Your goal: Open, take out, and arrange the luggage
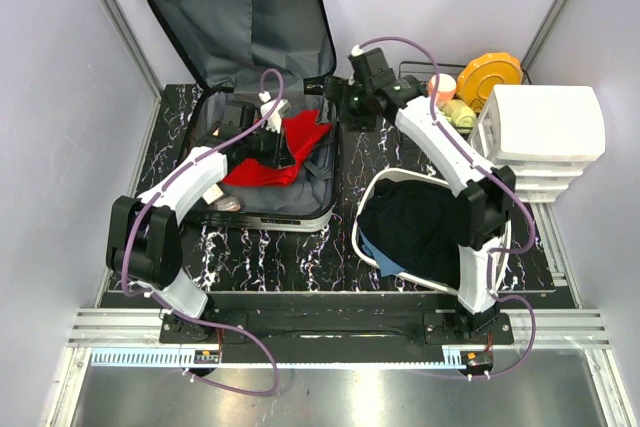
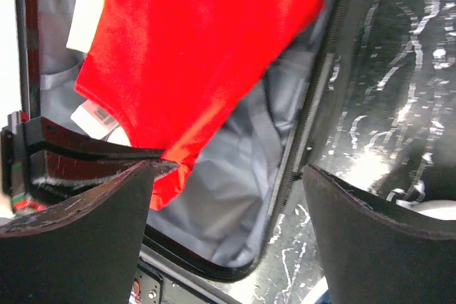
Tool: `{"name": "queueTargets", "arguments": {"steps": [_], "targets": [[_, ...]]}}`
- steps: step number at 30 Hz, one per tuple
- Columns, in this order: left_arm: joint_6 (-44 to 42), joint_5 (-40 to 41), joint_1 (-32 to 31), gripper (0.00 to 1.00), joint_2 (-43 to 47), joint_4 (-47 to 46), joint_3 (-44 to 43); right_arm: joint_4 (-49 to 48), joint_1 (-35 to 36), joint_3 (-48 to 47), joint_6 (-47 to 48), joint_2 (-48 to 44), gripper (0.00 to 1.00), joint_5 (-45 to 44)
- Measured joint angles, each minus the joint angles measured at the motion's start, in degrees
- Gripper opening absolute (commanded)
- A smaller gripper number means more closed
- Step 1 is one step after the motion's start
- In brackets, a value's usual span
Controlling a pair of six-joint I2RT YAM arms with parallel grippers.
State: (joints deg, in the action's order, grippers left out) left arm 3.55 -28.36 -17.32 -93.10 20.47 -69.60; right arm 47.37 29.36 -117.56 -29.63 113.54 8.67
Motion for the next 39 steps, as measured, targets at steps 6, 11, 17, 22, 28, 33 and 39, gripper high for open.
{"name": "queueTargets", "arguments": {"steps": [6,11,17,22,28,33,39], "targets": [[1.2,-3.7,0.7,0.0,1.6,-0.8,0.8,-0.9,4.5,-3.4,-2.1,6.3,0.97,0.0],[2.4,-5.7,1.6,0.0,2.0,-1.4,1.7,-1.2,5.9,-7.5,-2.8,11.8,0.97,0.0],[4.3,-6.4,2.1,0.0,3.5,-2.9,2.3,-1.2,6.4,-8.6,-4.0,13.9,0.97,0.0],[6.0,-7.4,2.1,0.0,3.9,-4.6,2.3,-1.2,6.9,-8.6,-4.5,14.1,0.89,0.0],[6.3,-8.5,2.1,0.41,4.4,-5.9,3.5,-1.5,7.1,-10.0,-3.8,15.9,0.0,0.0],[4.7,-11.2,2.2,0.83,7.2,-4.2,3.5,-1.1,7.0,-10.0,-1.3,15.9,0.0,0.2],[4.9,-7.2,8.4,0.9,10.9,-1.8,3.1,-1.3,6.3,-5.8,1.8,12.1,0.0,0.3]]}}
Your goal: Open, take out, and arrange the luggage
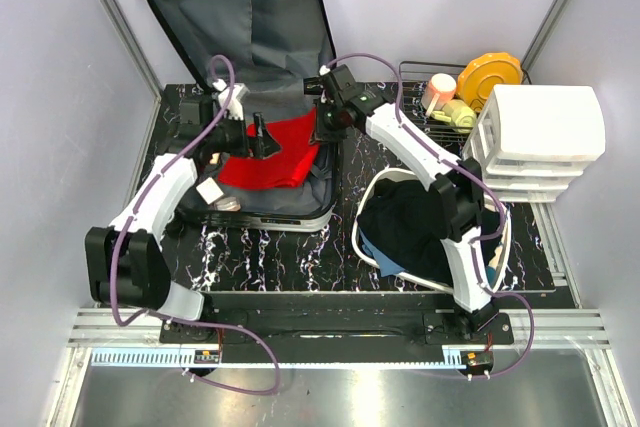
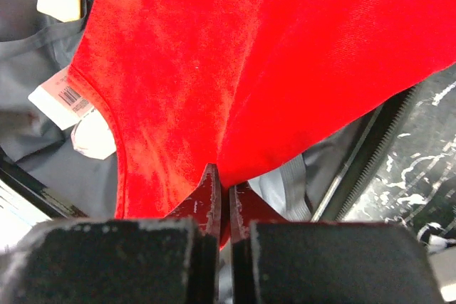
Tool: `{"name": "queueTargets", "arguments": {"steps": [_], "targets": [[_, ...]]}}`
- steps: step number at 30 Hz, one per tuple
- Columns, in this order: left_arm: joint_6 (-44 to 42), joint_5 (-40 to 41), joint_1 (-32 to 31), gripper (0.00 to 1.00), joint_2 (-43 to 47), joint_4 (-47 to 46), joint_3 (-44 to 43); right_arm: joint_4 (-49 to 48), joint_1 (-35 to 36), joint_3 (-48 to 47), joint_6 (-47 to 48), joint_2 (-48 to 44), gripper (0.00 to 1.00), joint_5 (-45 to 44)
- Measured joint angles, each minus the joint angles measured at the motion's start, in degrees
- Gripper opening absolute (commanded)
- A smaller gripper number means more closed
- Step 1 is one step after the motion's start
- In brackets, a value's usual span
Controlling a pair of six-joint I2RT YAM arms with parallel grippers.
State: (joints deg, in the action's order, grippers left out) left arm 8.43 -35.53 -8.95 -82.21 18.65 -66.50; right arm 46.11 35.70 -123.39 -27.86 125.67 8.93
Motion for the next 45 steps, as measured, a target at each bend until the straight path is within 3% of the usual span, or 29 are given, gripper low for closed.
{"name": "queueTargets", "arguments": {"steps": [3,7,19,28,39,45], "targets": [[0.0,4.1,4.3,0.9,-4.2,3.3,-3.3,0.1,-0.5,2.4,1.8,-3.1,0.0,-0.9],[-0.1,6.2,7.8,0.92,-16.1,8.7,-12.2,0.5,-1.0,3.5,3.4,-5.7,0.0,-2.1],[-0.2,4.2,7.8,0.96,-31.3,14.5,-16.4,1.9,-2.6,3.6,8.0,-6.0,0.0,-6.6],[2.5,-0.2,7.8,0.99,-34.4,11.6,-16.3,1.9,-3.4,4.2,8.2,-6.1,0.0,-6.4],[1.4,9.4,7.0,0.99,-31.7,11.8,-15.3,1.9,-3.5,4.2,8.1,-6.1,0.0,-6.3],[3.5,5.6,2.3,0.89,-33.4,7.9,-13.9,1.8,-3.7,4.2,8.1,-6.1,0.0,-6.3]]}}
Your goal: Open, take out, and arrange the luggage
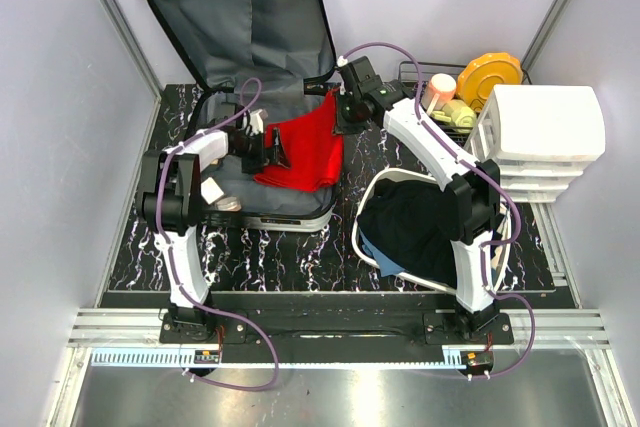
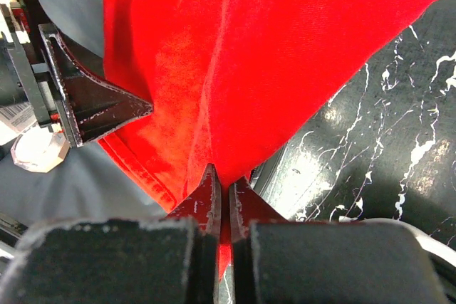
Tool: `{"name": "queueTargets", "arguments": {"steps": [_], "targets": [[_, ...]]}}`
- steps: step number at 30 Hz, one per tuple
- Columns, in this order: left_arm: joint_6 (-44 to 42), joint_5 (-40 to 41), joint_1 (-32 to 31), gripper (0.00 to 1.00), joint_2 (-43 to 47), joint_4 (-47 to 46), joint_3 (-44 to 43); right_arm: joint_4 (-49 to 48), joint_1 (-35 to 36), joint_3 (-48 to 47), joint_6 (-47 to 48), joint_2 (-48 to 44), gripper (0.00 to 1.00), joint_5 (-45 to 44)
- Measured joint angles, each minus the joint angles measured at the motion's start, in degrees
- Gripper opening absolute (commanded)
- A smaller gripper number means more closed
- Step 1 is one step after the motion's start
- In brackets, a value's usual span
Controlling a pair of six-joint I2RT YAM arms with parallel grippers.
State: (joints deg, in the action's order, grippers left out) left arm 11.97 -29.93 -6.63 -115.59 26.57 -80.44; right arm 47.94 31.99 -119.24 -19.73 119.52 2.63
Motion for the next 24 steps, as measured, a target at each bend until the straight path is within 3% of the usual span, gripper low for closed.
{"name": "queueTargets", "arguments": {"steps": [4,7,8,12,14,19,24], "targets": [[2.8,-4.7,-0.6,0.76,-1.7,-3.6,0.0,-0.1,-0.3,0.0,0.0,0.0,0.0,0.6],[5.2,-7.0,-0.5,0.49,-2.9,-6.0,0.1,-0.1,-0.4,0.0,-0.1,0.0,0.0,1.1],[5.9,-7.4,-0.5,0.32,-3.2,-6.8,0.2,-0.2,-0.4,0.0,-0.1,0.0,0.0,1.2],[8.9,-10.5,-0.4,0.06,-4.5,-9.4,0.3,-0.2,-0.5,-0.1,0.0,0.0,0.0,1.8],[9.6,-11.2,-0.4,0.0,-4.5,-9.7,0.3,-0.3,-0.5,-0.3,0.0,0.0,0.0,2.6],[10.4,-12.7,-0.5,0.0,-3.0,-9.4,0.3,-0.1,-0.7,-1.3,0.8,-0.8,0.0,4.6],[10.1,-13.9,-1.3,0.0,4.4,-6.7,0.3,0.6,-1.5,0.1,2.8,-5.7,0.0,5.6]]}}
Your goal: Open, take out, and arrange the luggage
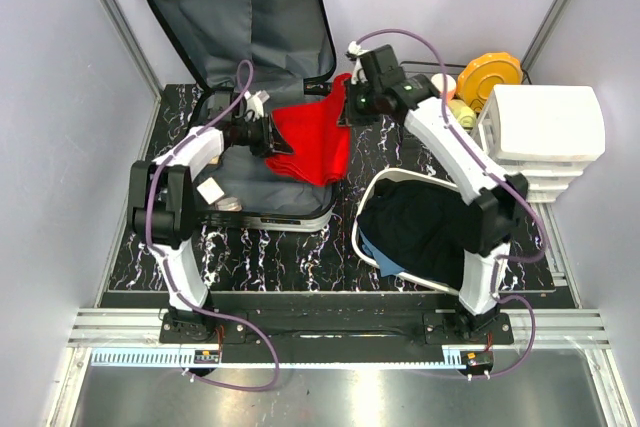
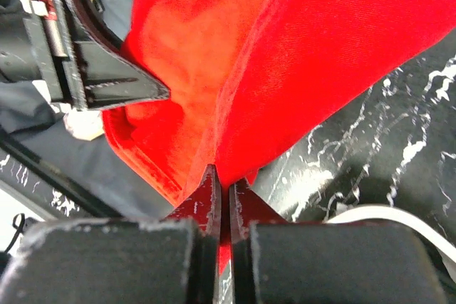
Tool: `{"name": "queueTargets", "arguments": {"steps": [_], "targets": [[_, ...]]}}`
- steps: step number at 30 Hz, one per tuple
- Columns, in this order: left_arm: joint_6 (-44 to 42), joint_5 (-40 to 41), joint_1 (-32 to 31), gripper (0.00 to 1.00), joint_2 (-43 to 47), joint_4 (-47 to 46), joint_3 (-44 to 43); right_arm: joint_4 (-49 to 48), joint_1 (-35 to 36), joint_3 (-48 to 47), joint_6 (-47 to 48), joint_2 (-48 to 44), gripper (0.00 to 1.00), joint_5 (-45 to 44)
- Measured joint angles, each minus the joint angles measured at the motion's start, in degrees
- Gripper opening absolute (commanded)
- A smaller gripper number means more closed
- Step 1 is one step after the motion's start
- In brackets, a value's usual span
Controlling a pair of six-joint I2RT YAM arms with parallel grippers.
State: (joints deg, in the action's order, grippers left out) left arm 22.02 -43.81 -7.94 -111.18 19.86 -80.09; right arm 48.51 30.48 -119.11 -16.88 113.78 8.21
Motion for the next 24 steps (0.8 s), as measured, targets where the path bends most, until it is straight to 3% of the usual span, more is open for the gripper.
{"name": "queueTargets", "arguments": {"steps": [4,9,14,17,18,21,22,24], "targets": [[-1.5,-2.1,-2.1,0.0,6.7,3.0,-0.5,-0.2,-2.5,9.4,1.0,-11.8,0.0,3.1],[-2.8,-4.6,-9.0,0.0,10.1,5.8,-0.9,2.1,-10.3,24.8,-0.6,-29.1,0.0,10.1],[-3.0,-4.0,-15.4,0.16,9.8,7.8,-0.9,6.0,-14.9,35.5,-2.3,-38.1,0.0,12.9],[-2.4,-4.0,-16.6,0.36,7.8,7.9,-1.9,5.8,-14.9,40.3,-3.0,-40.1,0.0,13.0],[-2.1,-3.9,-16.7,0.53,6.7,7.9,-2.5,5.4,-14.9,41.4,-3.2,-40.1,0.0,13.0],[-1.7,-3.5,-16.7,0.73,4.1,7.1,-3.0,4.8,-15.0,42.4,-3.9,-38.7,0.0,13.5],[-1.6,-3.3,-16.6,0.84,3.6,7.0,-3.0,4.4,-15.0,42.4,-4.1,-38.2,0.0,14.0],[-1.7,-2.5,-16.5,0.88,3.2,7.0,-3.0,3.5,-15.0,42.4,-4.2,-37.7,0.0,14.7]]}}
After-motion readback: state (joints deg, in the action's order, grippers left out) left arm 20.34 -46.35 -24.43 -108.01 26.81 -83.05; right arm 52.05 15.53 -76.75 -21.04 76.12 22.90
